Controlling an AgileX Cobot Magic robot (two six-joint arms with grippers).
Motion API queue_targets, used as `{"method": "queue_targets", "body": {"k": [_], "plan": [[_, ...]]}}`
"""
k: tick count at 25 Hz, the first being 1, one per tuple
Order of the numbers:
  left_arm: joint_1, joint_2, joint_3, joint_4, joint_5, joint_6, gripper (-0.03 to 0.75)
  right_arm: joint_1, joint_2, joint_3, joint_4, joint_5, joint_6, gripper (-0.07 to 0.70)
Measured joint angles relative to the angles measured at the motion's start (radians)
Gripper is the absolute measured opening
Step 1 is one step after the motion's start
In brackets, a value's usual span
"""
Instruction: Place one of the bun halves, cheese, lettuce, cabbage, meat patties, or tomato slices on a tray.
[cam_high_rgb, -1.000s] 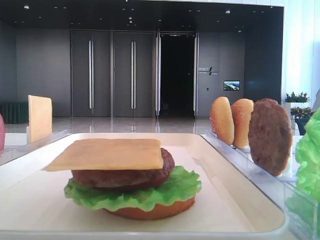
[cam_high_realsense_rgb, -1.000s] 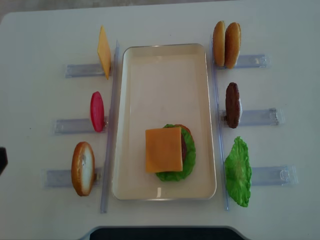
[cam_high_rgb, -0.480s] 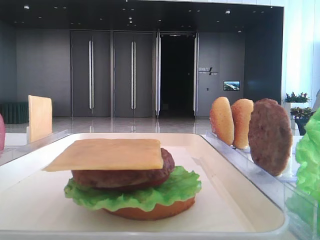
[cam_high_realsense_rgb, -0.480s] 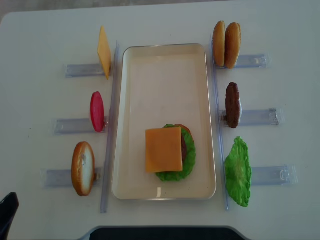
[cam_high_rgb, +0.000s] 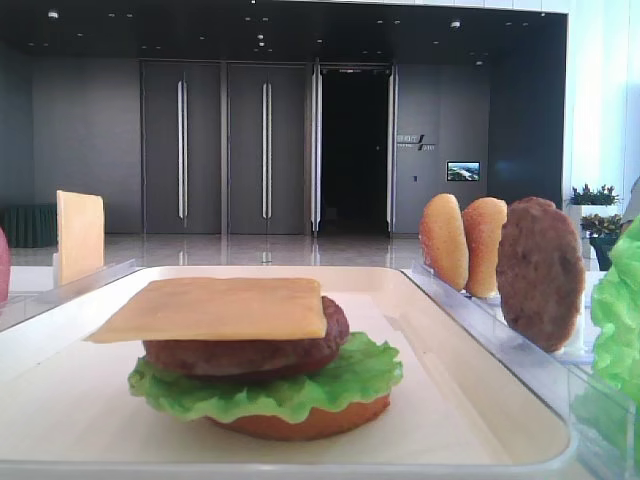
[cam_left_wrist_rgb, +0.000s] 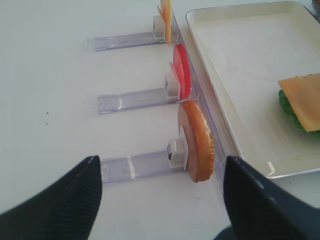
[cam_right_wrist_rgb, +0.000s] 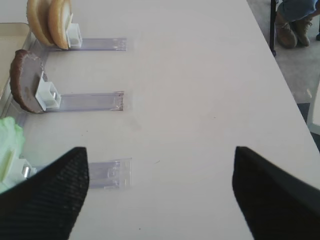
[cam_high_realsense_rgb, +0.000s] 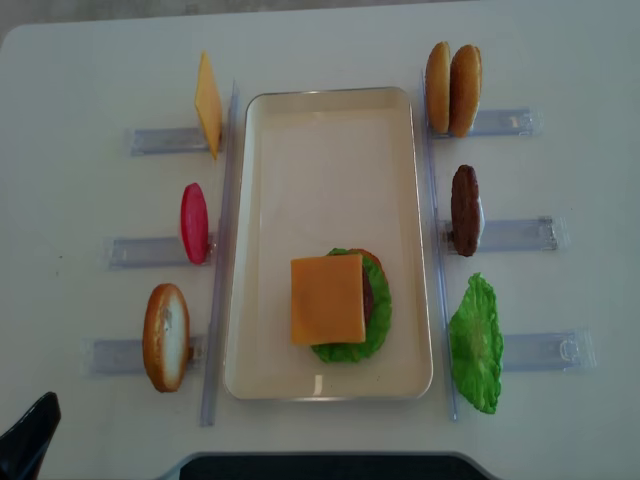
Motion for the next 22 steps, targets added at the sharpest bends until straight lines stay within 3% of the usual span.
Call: {"method": "queue_targets", "body": {"k": [22], "plan": [[0.0, 0.0, 0.001, 0.0, 0.0, 0.001, 0.576, 0.0, 0.0, 0.0, 0.0, 0.0, 0.0, 0.587]]}}
